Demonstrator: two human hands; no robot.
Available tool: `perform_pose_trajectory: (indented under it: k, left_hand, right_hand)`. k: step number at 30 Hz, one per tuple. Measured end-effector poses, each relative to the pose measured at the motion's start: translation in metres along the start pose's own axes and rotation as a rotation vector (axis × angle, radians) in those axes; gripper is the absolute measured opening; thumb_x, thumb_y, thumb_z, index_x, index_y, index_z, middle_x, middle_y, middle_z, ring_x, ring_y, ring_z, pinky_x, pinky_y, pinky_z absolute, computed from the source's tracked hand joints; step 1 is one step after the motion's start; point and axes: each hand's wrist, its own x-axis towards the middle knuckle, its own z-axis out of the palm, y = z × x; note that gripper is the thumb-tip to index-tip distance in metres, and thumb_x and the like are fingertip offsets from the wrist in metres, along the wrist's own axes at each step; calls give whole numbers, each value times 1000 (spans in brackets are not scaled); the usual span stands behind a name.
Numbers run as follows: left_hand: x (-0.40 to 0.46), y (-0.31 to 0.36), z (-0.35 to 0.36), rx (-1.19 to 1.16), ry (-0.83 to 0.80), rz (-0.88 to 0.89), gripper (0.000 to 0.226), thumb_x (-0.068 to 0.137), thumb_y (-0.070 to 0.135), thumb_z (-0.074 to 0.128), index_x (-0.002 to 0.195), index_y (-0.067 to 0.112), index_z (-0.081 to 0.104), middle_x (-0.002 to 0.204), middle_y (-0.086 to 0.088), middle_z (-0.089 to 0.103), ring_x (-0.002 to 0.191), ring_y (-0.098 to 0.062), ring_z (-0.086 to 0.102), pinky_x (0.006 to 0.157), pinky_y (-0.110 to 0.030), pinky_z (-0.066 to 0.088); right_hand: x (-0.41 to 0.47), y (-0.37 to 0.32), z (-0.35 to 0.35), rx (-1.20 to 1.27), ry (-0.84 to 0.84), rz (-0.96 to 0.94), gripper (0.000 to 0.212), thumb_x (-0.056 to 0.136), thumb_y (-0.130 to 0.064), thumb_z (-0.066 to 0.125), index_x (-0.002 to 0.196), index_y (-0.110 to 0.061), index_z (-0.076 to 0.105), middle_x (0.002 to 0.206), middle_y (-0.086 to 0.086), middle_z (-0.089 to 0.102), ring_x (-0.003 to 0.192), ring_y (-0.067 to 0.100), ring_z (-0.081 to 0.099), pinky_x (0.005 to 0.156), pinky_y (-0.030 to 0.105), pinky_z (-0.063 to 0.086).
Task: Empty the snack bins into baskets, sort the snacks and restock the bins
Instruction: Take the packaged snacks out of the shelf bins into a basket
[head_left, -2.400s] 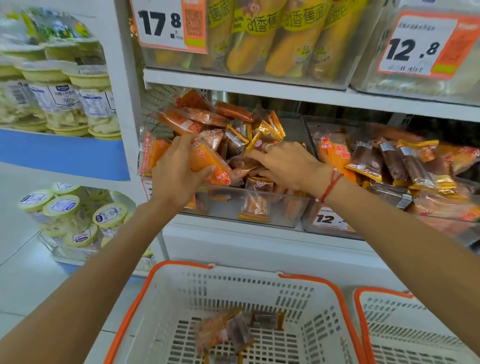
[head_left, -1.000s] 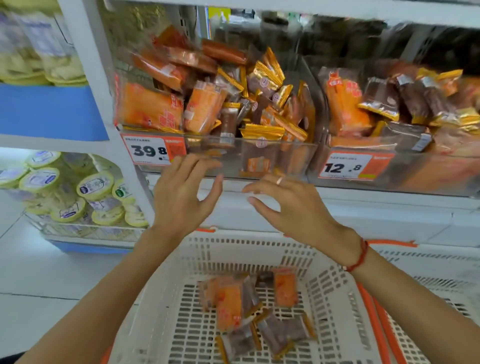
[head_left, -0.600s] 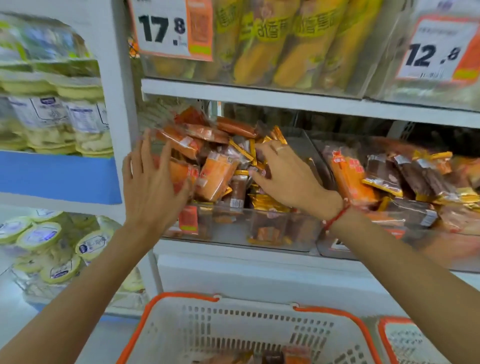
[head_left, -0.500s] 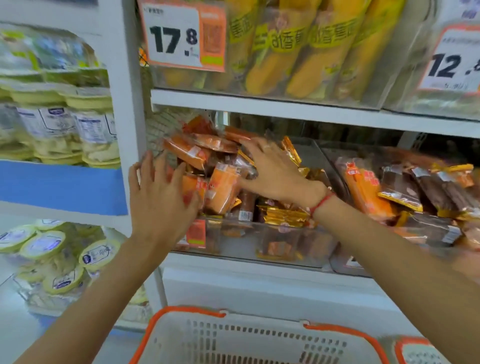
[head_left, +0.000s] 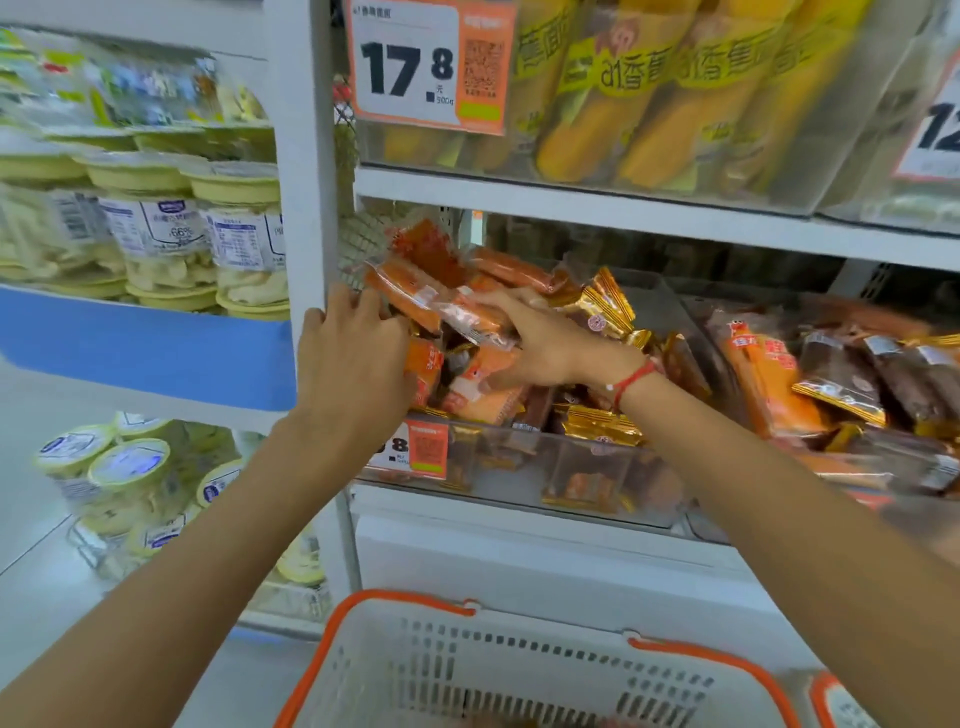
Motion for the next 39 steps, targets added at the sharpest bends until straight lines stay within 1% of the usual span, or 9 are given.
perform_pose_trajectory:
  k: [3, 9, 13, 16, 19, 26, 30, 36, 39]
  left_hand:
    - [-4, -7, -7, -103, -36, 54, 43, 89, 22, 64, 132, 20, 59, 134, -10, 46, 123, -33, 35, 93, -43, 40]
    - [-16, -18, -22, -174, -75, 83, 47, 94, 22, 59, 137, 36, 49, 134, -1, 48, 117, -29, 46, 76, -39, 46]
    - [-20, -18, -32, -221, -76, 85, 45, 93, 21, 62, 135, 34, 51, 134, -1, 54, 115, -30, 52, 75, -38, 46]
    - [-29, -22, -33, -252, -32, 49, 42, 94, 25, 60, 134, 33, 49, 126, -2, 62, 107, -34, 59, 70, -37, 41]
    - [-34, -27, -35, -339, -17, -9, 43, 92, 26, 60, 132, 38, 49, 116, -3, 67, 102, -36, 61, 70, -36, 38]
    - [-70, -31, -43, -663, 158, -69, 40, 84, 38, 70, 122, 44, 59, 99, 8, 72, 91, -23, 65, 71, -36, 50]
    - [-70, -36, -64, -771, -93, -6, 42, 83, 37, 73, 122, 43, 59, 104, 20, 63, 95, -8, 58, 79, -32, 47]
    - [-84, -21, -67, -609, -285, 108, 45, 83, 37, 72, 126, 41, 59, 110, 17, 65, 100, -10, 60, 81, -32, 50]
    - [-109, -3, -38, -522, -394, 129, 40, 82, 39, 71, 121, 41, 62, 113, 14, 68, 102, -13, 63, 75, -28, 49]
  right_hand:
    - [-26, 6, -1, -31, 32, -18, 75, 79, -35, 78, 142, -36, 36, 151, 3, 19, 136, 27, 34, 111, 36, 34]
    - [-49, -8, -10, -13, -105, 176, 91, 78, -25, 80, 147, -31, 22, 154, 9, 8, 140, 32, 27, 109, 35, 32]
    - [-65, -12, -7, -349, -110, 92, 43, 102, -7, 40, 143, 5, 32, 153, 20, 30, 139, 32, 33, 106, 30, 32]
    - [-52, 0, -1, -370, -31, 89, 61, 97, -13, 55, 149, -11, 23, 154, 12, 26, 140, 31, 29, 109, 35, 29]
    - [-56, -30, -9, -106, 139, 117, 74, 75, -27, 82, 139, -32, 43, 140, 8, 47, 124, 31, 49, 96, 41, 47]
    - [-104, -27, -12, -158, 520, -170, 46, 86, -24, 72, 128, -39, 60, 144, -1, 48, 119, 24, 55, 89, 39, 51]
    - [-158, -33, -34, -300, 615, -335, 52, 86, -17, 64, 129, -43, 55, 152, 4, 38, 102, 33, 65, 69, 42, 56]
    - [-239, -31, -25, -254, 520, -403, 51, 81, -26, 61, 129, -43, 54, 148, 2, 44, 99, 25, 67, 65, 40, 58]
    - [-254, -6, 17, -156, 242, -269, 54, 79, -32, 61, 127, -54, 51, 144, -22, 41, 94, 0, 59, 57, 16, 41]
